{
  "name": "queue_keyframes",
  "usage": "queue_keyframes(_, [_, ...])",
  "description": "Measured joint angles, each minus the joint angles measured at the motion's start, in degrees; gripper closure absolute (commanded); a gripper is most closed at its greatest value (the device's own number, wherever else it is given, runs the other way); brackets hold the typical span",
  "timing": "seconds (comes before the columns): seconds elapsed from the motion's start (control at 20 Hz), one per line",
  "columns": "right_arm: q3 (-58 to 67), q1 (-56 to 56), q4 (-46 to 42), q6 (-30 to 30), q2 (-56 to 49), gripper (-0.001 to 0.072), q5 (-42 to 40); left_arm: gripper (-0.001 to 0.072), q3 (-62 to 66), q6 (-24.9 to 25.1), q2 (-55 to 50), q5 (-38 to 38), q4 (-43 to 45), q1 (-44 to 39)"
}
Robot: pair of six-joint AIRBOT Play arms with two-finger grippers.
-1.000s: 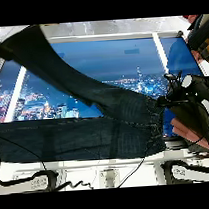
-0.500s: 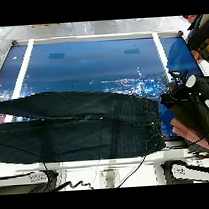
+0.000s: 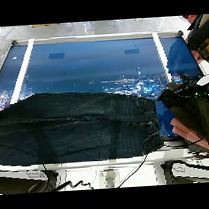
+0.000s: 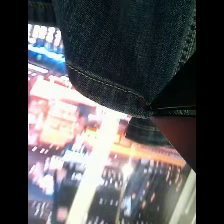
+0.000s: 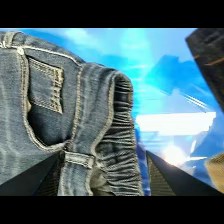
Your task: Fold the clothes and pants, and hang the long-sleeved shirts on hangers.
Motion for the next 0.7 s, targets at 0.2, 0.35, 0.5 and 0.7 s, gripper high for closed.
queue_keyframes(0.2, [-0.04,1.14,0.70,2.86,-3.82,0.0154,-1.44,0.0038,-0.04,0.00,-1.77,-0.15,0.04,0.24])
queue_keyframes(0.35, [-0.04,1.90,0.79,5.03,-6.67,0.0155,-4.57,0.0038,-0.07,-0.04,-2.21,-0.15,0.02,0.26])
queue_keyframes(0.5, [-0.04,2.86,1.95,6.10,-9.11,0.0161,-7.85,0.0038,-0.07,-1.44,-2.38,1.14,-0.74,-0.09])
queue_keyframes(0.7, [-0.04,5.53,4.13,5.84,-11.72,0.0674,-13.53,0.0112,-0.07,-6.01,-2.45,3.61,-2.84,-0.44])
